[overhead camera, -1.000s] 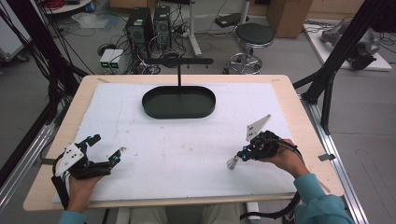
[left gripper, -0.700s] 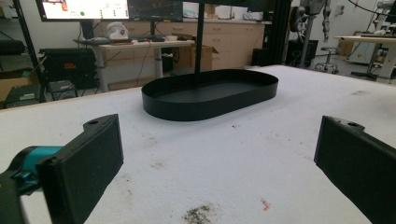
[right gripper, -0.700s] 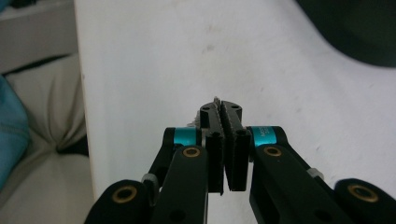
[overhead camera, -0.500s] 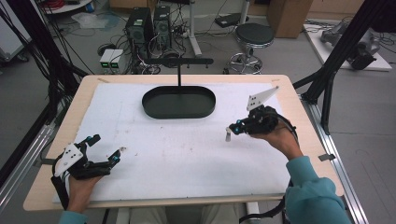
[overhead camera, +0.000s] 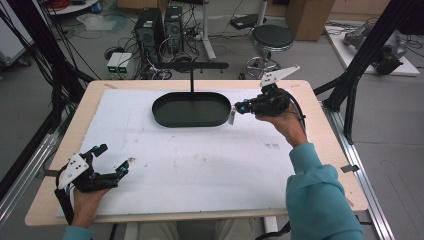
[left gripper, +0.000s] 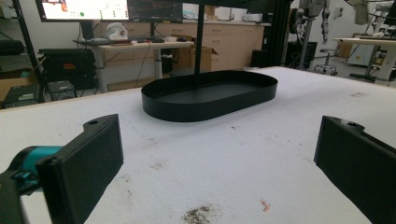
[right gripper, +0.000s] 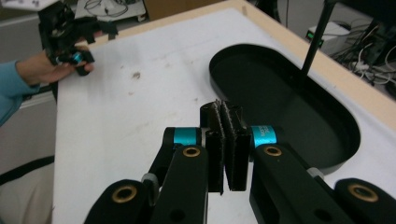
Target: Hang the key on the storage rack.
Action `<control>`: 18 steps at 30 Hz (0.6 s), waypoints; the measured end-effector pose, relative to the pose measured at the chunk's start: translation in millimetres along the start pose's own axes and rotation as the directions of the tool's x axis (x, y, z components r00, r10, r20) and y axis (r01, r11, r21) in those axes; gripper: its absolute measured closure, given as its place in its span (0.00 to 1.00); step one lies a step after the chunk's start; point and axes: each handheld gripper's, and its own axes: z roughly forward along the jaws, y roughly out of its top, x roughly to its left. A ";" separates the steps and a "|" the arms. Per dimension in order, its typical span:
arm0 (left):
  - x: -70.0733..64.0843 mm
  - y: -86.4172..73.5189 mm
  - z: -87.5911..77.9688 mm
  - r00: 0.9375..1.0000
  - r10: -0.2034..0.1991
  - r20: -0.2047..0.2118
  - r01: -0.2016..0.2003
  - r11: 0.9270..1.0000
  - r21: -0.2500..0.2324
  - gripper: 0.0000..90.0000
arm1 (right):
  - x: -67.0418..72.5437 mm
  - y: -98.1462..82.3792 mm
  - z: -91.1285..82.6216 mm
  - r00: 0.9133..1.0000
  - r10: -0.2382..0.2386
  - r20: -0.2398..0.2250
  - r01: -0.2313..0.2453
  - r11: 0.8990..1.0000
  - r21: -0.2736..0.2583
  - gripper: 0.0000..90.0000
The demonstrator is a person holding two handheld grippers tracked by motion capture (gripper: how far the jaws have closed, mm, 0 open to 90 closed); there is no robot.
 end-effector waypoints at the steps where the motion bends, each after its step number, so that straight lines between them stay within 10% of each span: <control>1: 0.1 0.0 -0.1 1.000 0.000 0.001 0.000 1.000 0.001 0.02 | -3.8 5.9 1.3 1.000 -0.011 0.011 0.011 1.000 -0.012 0.99; 18: 0.0 0.0 -0.1 1.000 0.002 0.002 -0.002 1.000 0.001 0.02 | -28.3 42.0 10.9 0.999 -0.024 0.044 0.025 0.999 -0.035 0.99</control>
